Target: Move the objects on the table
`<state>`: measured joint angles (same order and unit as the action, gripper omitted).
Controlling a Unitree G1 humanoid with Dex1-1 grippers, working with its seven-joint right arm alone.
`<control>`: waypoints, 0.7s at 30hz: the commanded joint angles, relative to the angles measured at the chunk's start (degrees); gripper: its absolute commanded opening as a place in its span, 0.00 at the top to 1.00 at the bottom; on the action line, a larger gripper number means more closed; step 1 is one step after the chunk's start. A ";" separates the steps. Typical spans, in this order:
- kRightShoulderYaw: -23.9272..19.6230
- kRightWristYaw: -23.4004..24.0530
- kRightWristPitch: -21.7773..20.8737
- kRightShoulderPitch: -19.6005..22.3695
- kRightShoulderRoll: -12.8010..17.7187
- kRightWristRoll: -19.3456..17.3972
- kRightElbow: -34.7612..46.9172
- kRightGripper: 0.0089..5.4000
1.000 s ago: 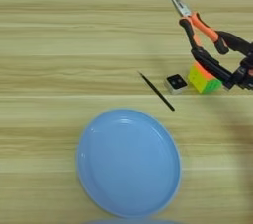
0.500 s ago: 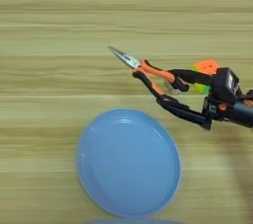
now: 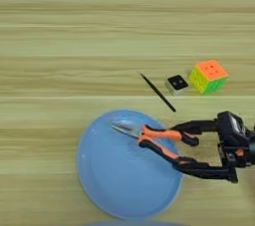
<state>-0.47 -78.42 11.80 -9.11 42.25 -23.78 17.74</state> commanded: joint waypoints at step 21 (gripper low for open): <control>10.44 4.71 -1.09 5.74 -3.24 6.97 -2.83 0.35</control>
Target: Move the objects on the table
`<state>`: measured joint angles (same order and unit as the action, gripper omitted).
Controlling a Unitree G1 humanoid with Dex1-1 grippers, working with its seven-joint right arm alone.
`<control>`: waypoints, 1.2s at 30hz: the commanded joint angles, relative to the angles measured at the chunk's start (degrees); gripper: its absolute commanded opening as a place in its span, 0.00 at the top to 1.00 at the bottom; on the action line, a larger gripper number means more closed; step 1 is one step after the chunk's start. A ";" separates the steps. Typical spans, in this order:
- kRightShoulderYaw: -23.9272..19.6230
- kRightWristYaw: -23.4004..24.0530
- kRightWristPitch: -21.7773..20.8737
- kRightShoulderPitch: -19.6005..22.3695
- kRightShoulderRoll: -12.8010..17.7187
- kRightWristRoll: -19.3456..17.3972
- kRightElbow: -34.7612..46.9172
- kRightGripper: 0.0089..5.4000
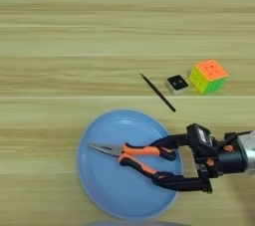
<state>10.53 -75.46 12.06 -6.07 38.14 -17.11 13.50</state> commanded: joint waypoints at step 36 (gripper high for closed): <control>1.66 3.16 -6.61 3.19 -0.09 4.68 -0.72 0.00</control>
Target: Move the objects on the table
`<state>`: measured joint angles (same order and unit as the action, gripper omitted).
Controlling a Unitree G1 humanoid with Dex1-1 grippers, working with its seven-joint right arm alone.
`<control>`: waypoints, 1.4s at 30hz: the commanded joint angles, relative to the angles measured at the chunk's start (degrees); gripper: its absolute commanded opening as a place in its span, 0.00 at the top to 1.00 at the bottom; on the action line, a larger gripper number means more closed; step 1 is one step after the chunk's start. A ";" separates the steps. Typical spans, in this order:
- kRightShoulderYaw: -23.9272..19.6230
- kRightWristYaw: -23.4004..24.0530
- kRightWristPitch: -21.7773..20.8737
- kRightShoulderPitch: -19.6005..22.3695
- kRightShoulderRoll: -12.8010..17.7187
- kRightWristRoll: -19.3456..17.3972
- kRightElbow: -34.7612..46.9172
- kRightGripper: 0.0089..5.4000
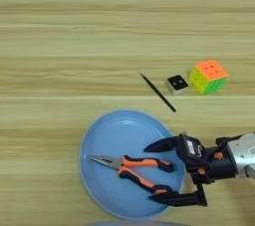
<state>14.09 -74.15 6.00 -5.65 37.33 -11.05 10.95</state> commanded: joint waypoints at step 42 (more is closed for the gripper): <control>2.89 24.52 27.71 12.09 -7.96 -2.60 11.39 0.00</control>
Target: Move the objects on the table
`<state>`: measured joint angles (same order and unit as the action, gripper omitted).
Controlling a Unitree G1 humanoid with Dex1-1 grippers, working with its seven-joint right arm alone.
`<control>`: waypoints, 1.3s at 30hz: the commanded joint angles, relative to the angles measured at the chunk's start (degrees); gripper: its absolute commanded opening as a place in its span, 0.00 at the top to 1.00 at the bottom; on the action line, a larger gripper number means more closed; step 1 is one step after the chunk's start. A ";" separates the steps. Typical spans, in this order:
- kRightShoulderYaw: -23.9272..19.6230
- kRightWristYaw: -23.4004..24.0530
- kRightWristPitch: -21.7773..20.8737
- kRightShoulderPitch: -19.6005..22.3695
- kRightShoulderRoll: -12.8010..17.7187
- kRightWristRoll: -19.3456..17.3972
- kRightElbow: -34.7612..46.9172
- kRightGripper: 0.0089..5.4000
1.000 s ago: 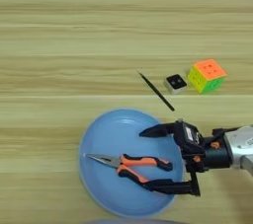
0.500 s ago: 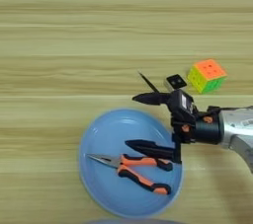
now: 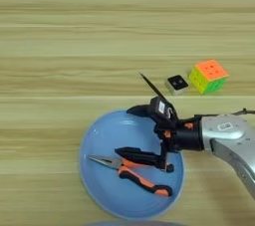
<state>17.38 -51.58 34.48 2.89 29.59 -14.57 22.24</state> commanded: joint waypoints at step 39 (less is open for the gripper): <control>-1.81 12.70 -8.09 15.59 -13.52 7.84 -23.35 0.00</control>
<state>16.85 -40.95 29.09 13.60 16.99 -7.50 -0.80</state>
